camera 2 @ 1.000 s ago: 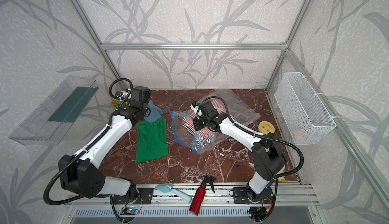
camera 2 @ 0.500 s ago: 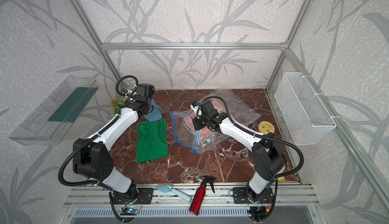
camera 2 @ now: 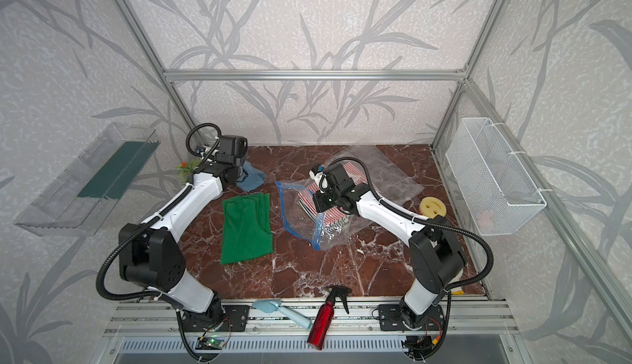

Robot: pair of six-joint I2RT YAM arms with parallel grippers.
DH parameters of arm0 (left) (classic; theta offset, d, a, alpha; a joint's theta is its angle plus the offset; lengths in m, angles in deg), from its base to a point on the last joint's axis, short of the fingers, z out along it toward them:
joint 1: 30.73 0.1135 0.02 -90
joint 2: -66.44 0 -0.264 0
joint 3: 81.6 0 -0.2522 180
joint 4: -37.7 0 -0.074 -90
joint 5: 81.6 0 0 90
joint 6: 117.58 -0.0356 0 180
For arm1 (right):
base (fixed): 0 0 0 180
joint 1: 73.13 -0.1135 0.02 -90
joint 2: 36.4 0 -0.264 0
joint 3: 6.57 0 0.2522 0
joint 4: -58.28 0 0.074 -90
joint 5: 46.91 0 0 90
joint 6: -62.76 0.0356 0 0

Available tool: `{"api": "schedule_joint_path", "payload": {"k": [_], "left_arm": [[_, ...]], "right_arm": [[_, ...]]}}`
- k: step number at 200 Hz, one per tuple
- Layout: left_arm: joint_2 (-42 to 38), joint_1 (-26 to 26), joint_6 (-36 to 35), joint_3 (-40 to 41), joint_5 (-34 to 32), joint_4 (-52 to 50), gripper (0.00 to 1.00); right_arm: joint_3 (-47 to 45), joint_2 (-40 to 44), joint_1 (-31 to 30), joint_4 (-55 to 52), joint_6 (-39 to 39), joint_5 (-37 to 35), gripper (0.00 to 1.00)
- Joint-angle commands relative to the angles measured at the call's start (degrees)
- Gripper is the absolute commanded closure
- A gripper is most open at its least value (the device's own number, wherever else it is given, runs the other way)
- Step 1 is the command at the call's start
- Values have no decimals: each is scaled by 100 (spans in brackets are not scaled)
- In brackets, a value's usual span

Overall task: Take the tank top out of the vacuum bag
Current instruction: Place the tank top on the tank top.

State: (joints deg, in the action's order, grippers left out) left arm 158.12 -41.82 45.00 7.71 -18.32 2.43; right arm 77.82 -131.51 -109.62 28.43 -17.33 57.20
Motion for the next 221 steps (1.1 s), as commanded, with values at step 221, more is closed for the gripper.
{"api": "schedule_joint_path", "payload": {"k": [221], "left_arm": [[-1585,-1517,2490,1378,-671,-3272,92]], "right_arm": [[-313,129,-88,203,144,260,100]]}}
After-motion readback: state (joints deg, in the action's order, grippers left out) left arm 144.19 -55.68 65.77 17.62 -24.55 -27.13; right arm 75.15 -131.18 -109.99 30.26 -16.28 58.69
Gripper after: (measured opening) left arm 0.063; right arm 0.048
